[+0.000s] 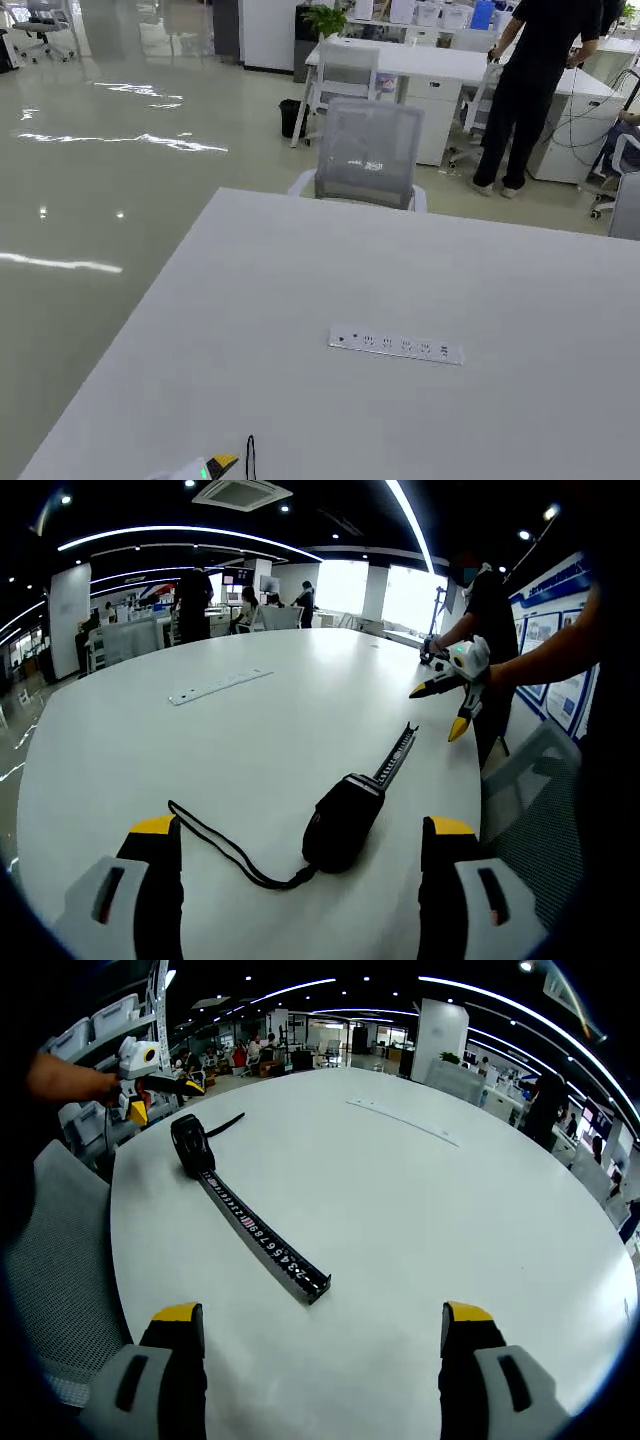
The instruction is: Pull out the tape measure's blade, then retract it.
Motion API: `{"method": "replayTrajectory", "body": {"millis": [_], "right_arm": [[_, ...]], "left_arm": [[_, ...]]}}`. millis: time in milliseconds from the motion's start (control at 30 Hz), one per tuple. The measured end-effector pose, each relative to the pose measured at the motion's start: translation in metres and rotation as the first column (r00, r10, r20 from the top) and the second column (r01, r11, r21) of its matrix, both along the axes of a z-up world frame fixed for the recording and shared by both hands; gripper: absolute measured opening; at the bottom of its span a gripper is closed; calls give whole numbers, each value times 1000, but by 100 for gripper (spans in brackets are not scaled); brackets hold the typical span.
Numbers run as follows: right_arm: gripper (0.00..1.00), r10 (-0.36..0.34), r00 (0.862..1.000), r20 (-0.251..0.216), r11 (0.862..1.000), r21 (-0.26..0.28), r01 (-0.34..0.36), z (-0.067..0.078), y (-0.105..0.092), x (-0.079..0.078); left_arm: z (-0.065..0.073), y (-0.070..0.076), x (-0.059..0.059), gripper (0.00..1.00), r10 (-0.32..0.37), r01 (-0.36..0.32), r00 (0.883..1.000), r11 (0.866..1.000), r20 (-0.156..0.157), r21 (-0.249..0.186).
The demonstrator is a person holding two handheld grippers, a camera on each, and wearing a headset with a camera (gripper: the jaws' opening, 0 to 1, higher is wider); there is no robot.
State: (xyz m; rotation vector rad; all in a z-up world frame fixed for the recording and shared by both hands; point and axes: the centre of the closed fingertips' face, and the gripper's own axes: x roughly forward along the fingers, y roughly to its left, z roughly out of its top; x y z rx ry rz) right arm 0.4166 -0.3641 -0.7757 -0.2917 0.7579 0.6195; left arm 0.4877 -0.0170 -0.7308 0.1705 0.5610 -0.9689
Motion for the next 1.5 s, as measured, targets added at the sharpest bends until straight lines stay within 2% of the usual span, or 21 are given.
{"method": "replayTrajectory", "body": {"millis": [67,167,233,433,533,667,700,733,767,833,967,1067,1133,1233,1367,1433,1500], "right_arm": [[100,-30,999,16,999,20,29,3,-1,-2],[100,-40,999,23,999,24,39,4,-1,-7],[100,-65,998,24,997,38,64,5,-2,-10],[100,-87,995,43,995,47,85,9,-4,-19],[100,-106,992,65,993,58,102,13,-2,-24],[100,-102,992,79,994,51,99,12,0,-33],[100,-98,992,77,994,47,94,11,0,-35],[100,-97,992,77,995,43,94,10,-2,-37],[100,-103,992,78,994,42,99,10,-4,-38],[100,-114,991,76,992,55,110,11,-6,-42],[99,-125,990,67,991,59,121,9,-12,-49],[99,-138,989,62,989,62,134,8,-16,-53],[99,-143,988,61,988,66,139,8,-17,-56],[99,-150,987,59,987,68,145,8,-17,-59],[99,-182,982,48,980,85,177,9,-19,-60],[95,-188,981,47,980,77,184,8,-22,-60],[97,-196,980,46,978,84,191,8,-22,-60]], "left_arm": [[-2,10,-2,99,30,-30,1000,1000,-4,-5],[-3,25,-3,99,91,-91,996,995,-12,-31],[-6,34,-7,99,101,-101,995,995,-5,-26],[-9,54,-21,99,148,-150,989,987,-30,-50],[-15,61,-30,99,160,-162,986,986,-44,-30],[-17,67,-38,99,187,-189,980,981,-61,-31],[-17,70,-40,98,198,-199,979,980,-57,-20],[-16,72,-40,98,204,-205,978,979,-38,-21],[-13,72,-41,99,208,-209,978,977,-28,-35],[-12,73,-43,99,219,-220,975,975,-31,-35],[-11,73,-51,99,206,-207,978,978,-26,-40],[-14,77,-54,99,210,-211,977,977,-31,-37],[-17,82,-55,99,223,-225,974,974,-48,-37],[-18,88,-56,99,244,-246,969,969,-50,-36],[-14,95,-58,99,270,-273,961,961,-53,-38],[-13,98,-59,99,279,-282,959,959,-56,-37],[-12,99,-59,99,289,-292,955,956,-62,-41]]}}
